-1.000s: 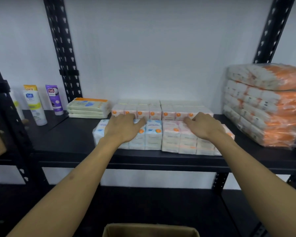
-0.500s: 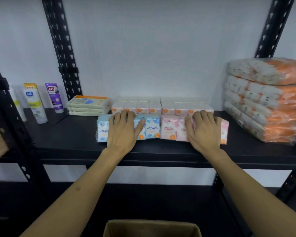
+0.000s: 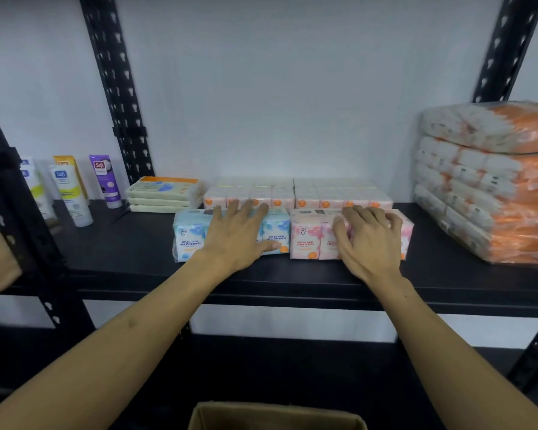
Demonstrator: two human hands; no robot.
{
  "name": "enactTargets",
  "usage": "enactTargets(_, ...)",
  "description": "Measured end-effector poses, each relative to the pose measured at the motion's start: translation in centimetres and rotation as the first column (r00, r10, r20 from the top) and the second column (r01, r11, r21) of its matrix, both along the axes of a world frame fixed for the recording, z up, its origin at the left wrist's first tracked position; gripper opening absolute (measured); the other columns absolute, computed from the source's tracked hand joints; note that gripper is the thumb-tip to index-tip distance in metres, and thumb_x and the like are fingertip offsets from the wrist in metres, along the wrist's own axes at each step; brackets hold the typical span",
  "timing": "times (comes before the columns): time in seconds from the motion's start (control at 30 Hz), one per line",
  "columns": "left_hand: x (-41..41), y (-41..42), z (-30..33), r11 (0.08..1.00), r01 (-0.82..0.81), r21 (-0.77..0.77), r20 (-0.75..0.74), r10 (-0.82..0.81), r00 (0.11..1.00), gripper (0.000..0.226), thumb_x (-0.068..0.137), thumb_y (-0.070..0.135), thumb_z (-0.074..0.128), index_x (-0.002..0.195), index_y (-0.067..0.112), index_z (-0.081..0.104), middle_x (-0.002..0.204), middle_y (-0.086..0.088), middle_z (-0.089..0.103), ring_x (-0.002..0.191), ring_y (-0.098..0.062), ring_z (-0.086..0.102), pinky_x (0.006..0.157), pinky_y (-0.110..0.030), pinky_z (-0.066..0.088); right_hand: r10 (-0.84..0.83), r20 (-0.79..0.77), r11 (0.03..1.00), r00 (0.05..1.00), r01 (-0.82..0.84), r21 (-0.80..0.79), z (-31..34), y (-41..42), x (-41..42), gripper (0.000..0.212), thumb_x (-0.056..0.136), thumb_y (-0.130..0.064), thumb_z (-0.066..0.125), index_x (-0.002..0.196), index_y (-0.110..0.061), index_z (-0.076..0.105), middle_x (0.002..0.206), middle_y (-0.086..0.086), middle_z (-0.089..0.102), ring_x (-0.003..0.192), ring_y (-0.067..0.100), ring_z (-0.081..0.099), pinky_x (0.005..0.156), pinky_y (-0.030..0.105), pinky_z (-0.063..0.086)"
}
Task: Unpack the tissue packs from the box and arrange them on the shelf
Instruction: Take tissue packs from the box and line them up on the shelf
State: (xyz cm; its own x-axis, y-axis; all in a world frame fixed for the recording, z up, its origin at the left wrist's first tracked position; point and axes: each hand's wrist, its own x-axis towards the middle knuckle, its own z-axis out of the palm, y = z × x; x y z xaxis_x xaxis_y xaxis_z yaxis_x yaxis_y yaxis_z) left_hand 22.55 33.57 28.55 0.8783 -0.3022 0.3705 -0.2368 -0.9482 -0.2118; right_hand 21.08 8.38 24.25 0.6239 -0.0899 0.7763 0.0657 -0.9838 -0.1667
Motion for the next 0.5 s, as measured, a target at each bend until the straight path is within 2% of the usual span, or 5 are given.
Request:
enactTargets(0.1,0.1,-0.7,0.6,0.997,0.021,-0.072,-0.017,-0.022,1.0,0.074,0.094,0.066,0.049,0.152,0.023,0.033,0.152,-0.003,0.046,0.136,-0.03,0.044,0.107,-0.05,0.039,-0.002,-0.014,1.0,1.0,0.002,-0.002,0.0,0.0,0.0,0.052,0.099,-0.046,0.036,0.113,-0.014,0.074,0.119,0.003,0.073,0.112,0.025,0.062,0.102,0.046,0.033)
enactTargets(0.2,-0.2,-0.9,2.0,0.963,0.061,-0.261,0.013,-0.06,0.998,0.068,0.095,0.061,0.054,0.147,0.019,0.042,0.142,-0.004,0.056,0.128,-0.03,0.05,0.098,-0.046,0.043,-0.001,-0.007,1.0,1.0,0.001,-0.008,0.1,0.0,0.1,0.052,0.098,-0.045,0.036,0.112,-0.013,0.075,0.117,0.003,0.074,0.11,0.025,0.062,0.102,0.046,0.033)
enactTargets(0.37,-0.5,0.3,5.5,0.688,0.214,-0.694,0.123,-0.179,0.976,0.047,0.094,0.054,0.062,0.125,0.019,0.059,0.111,-0.001,0.07,0.101,-0.023,0.065,0.082,-0.034,0.048,0.007,-0.01,1.0,1.0,-0.007,-0.007,0.1,-0.2,0.0,0.054,0.098,-0.046,0.035,0.113,-0.012,0.074,0.119,0.005,0.073,0.112,0.026,0.062,0.102,0.046,0.031)
enactTargets(0.43,-0.2,0.7,6.7,0.609,0.215,-0.763,0.17,-0.132,0.977,0.051,0.095,0.057,0.06,0.128,0.018,0.055,0.105,0.0,0.069,0.098,-0.022,0.064,0.075,-0.031,0.045,0.006,-0.008,1.0,1.0,-0.006,-0.007,0.1,-0.1,0.0,0.054,0.098,-0.046,0.035,0.113,-0.012,0.074,0.12,0.006,0.073,0.113,0.026,0.061,0.102,0.046,0.03)
enactTargets(0.5,0.0,1.1,7.5,0.592,0.239,-0.77,0.188,-0.148,0.971,0.069,0.094,0.058,0.059,0.147,0.023,0.033,0.102,-0.001,0.068,0.091,-0.022,0.066,0.073,-0.031,0.048,0.005,-0.006,1.0,1.0,-0.005,-0.006,0.1,-0.1,0.0,0.055,0.098,-0.047,0.035,0.114,-0.012,0.074,0.121,0.006,0.073,0.114,0.027,0.061,0.103,0.046,0.03)
